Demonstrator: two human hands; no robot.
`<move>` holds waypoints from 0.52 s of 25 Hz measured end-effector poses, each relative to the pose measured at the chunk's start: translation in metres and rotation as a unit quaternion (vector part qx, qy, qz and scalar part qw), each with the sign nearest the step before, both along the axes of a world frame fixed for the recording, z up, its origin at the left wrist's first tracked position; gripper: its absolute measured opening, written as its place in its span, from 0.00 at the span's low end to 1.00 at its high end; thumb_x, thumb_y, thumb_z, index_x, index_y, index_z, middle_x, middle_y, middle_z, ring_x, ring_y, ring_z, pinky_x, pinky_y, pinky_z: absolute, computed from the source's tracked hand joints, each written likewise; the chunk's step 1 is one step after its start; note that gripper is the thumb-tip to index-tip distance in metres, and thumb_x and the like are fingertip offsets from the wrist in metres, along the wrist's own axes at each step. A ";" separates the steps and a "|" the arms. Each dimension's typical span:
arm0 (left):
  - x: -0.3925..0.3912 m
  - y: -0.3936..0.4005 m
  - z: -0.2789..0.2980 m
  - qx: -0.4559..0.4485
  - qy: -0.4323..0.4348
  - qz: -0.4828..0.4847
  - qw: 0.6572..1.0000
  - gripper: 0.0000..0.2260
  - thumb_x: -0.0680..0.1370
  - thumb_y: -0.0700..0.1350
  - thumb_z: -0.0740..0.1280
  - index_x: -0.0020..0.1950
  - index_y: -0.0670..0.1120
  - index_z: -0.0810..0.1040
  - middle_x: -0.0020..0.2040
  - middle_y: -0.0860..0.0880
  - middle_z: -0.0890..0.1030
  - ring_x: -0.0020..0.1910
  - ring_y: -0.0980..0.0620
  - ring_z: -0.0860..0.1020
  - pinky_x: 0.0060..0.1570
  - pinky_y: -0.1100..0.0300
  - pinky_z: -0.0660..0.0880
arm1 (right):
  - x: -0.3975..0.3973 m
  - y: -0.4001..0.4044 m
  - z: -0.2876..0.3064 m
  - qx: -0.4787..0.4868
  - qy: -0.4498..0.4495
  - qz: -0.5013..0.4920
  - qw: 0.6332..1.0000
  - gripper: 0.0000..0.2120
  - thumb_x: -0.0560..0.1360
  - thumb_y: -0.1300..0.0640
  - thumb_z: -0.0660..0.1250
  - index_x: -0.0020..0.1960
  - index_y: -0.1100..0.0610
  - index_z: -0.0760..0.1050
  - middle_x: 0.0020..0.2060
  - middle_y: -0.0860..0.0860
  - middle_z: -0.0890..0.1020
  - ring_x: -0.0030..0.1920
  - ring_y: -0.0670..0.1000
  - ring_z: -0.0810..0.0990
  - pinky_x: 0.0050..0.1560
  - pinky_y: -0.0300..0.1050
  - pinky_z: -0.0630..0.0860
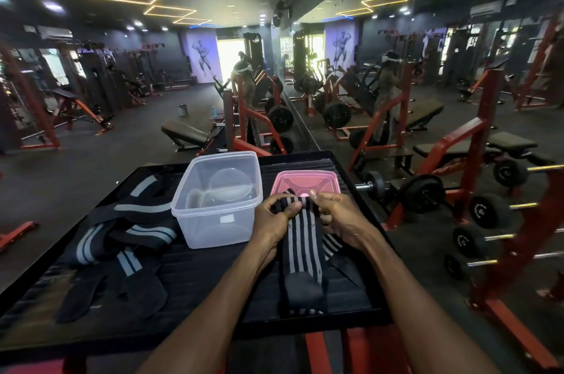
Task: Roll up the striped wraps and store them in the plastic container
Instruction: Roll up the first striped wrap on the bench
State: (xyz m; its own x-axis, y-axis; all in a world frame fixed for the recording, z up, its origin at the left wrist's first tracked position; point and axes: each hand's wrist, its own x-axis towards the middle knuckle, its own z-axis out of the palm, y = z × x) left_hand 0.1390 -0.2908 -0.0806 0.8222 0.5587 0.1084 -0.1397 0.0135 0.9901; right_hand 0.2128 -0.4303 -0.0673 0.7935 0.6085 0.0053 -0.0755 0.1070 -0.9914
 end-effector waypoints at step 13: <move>-0.013 0.009 -0.006 0.065 -0.006 0.031 0.997 0.07 0.73 0.38 0.76 0.43 0.49 0.82 0.42 0.50 0.85 0.41 0.56 0.81 0.43 0.67 0.76 | -0.003 0.009 -0.010 -0.035 -0.057 0.005 0.998 0.06 0.79 0.58 0.69 0.54 0.56 0.83 0.36 0.47 0.85 0.36 0.45 0.83 0.41 0.49 0.81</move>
